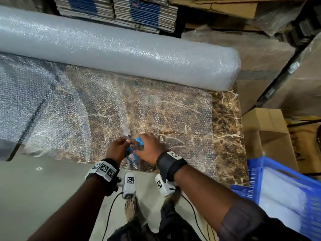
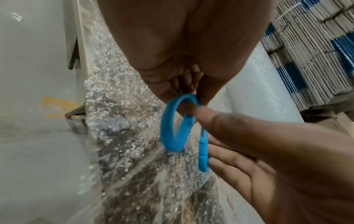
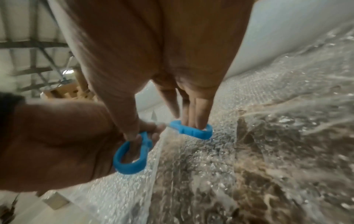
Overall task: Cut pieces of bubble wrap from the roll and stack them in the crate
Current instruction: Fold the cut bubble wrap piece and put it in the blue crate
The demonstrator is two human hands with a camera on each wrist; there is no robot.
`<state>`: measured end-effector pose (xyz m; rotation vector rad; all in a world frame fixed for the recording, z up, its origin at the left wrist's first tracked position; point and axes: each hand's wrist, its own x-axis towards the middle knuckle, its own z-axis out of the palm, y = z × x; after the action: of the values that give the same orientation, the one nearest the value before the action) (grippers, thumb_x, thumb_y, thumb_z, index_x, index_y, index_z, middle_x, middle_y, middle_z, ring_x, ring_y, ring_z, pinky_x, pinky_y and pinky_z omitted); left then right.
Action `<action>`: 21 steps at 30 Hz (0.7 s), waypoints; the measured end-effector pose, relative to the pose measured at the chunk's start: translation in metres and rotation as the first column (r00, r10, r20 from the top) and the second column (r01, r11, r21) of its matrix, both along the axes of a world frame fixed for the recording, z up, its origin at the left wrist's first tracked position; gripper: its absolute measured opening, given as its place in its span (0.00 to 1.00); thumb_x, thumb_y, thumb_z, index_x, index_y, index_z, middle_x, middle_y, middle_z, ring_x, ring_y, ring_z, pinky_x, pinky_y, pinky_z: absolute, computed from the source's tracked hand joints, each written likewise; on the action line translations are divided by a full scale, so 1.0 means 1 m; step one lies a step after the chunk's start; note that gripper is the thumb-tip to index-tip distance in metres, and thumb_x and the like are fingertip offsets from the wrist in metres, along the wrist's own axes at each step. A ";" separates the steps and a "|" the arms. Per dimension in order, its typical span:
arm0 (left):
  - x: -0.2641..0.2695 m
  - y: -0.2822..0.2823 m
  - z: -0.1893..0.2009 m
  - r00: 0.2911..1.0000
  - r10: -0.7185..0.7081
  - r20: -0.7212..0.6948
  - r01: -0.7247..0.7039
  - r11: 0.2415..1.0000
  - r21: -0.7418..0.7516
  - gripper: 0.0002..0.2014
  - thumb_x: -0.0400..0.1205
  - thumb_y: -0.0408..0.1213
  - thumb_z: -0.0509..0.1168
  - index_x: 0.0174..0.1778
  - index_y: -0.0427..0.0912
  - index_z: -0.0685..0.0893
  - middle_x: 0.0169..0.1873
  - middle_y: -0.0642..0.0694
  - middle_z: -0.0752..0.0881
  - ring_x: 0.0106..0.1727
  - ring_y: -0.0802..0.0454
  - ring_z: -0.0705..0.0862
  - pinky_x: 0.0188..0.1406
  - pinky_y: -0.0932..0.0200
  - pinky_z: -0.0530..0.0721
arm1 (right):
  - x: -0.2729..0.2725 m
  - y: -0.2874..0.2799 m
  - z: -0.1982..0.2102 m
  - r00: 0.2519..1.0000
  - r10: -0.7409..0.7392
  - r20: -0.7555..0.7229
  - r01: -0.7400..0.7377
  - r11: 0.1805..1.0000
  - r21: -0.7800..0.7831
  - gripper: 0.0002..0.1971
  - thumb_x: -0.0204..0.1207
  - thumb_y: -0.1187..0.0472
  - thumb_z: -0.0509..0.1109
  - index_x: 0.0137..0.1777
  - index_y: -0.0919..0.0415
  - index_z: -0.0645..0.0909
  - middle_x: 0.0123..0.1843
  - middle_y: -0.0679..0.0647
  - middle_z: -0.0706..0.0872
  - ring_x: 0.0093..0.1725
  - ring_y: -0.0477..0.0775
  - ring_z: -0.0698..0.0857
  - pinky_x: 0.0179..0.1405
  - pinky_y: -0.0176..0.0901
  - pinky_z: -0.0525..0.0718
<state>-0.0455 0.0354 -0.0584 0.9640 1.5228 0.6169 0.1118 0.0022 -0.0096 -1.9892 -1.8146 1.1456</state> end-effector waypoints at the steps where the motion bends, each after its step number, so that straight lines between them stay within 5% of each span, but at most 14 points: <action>1: 0.000 0.003 -0.001 1.000 0.008 -0.010 -0.008 1.000 -0.016 0.05 0.81 0.30 0.69 0.40 0.38 0.88 0.26 0.47 0.86 0.31 0.46 0.81 0.30 0.60 0.82 | 0.011 0.000 0.000 0.999 -0.032 -0.023 0.033 0.999 0.031 0.23 0.75 0.54 0.74 0.67 0.62 0.76 0.64 0.60 0.77 0.61 0.60 0.79 0.58 0.51 0.81; 4: -0.005 0.013 -0.009 0.990 -0.077 -0.116 0.079 0.997 0.016 0.05 0.78 0.38 0.71 0.38 0.43 0.90 0.30 0.43 0.89 0.30 0.43 0.84 0.33 0.54 0.85 | 0.056 -0.010 -0.006 0.981 -0.195 -0.003 0.194 0.974 0.121 0.17 0.78 0.57 0.71 0.66 0.56 0.78 0.65 0.53 0.78 0.63 0.52 0.78 0.63 0.46 0.81; 7: -0.005 0.017 -0.005 0.950 -0.144 -0.275 0.164 0.985 0.050 0.07 0.80 0.40 0.71 0.39 0.43 0.90 0.38 0.38 0.90 0.38 0.43 0.86 0.43 0.48 0.84 | 0.103 -0.025 -0.013 0.948 -0.307 0.081 0.289 0.940 0.180 0.12 0.79 0.61 0.70 0.61 0.52 0.79 0.63 0.49 0.80 0.59 0.50 0.80 0.55 0.40 0.81; 12: 0.013 0.008 0.017 0.845 0.040 -0.534 0.123 0.956 0.265 0.17 0.80 0.37 0.70 0.64 0.34 0.84 0.56 0.32 0.86 0.52 0.39 0.85 0.54 0.47 0.83 | 0.156 -0.052 -0.026 0.928 -0.230 0.295 0.188 0.969 0.162 0.14 0.76 0.60 0.70 0.61 0.55 0.79 0.63 0.54 0.81 0.61 0.56 0.79 0.59 0.47 0.80; 14: 0.028 -0.001 0.021 0.839 0.048 -0.542 0.176 0.919 0.353 0.18 0.80 0.36 0.70 0.67 0.39 0.80 0.62 0.35 0.80 0.57 0.40 0.82 0.60 0.43 0.82 | 0.166 -0.059 -0.030 0.915 -0.204 0.348 0.151 0.973 0.172 0.17 0.76 0.60 0.70 0.65 0.54 0.78 0.66 0.53 0.80 0.65 0.55 0.77 0.64 0.49 0.78; 17: 0.066 -0.009 0.025 0.796 -0.277 -0.539 0.486 0.822 0.296 0.13 0.81 0.41 0.69 0.61 0.47 0.82 0.61 0.45 0.79 0.56 0.48 0.82 0.61 0.44 0.84 | 0.179 -0.058 -0.032 0.890 -0.209 0.405 0.137 0.970 0.199 0.17 0.78 0.61 0.68 0.67 0.54 0.77 0.70 0.52 0.78 0.69 0.55 0.74 0.68 0.52 0.76; 21: 0.119 -0.013 0.025 0.570 -0.539 -0.620 0.761 0.631 0.150 0.18 0.82 0.46 0.67 0.67 0.51 0.79 0.63 0.47 0.80 0.61 0.48 0.79 0.65 0.46 0.81 | 0.196 -0.049 -0.036 0.867 -0.190 0.460 0.124 0.978 0.170 0.19 0.76 0.68 0.67 0.66 0.55 0.78 0.67 0.54 0.80 0.66 0.58 0.77 0.63 0.52 0.78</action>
<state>0.0732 0.0220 -0.0334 2.0609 1.3239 0.0814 0.3083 -0.0473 -0.0459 -2.4336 -1.8248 0.4917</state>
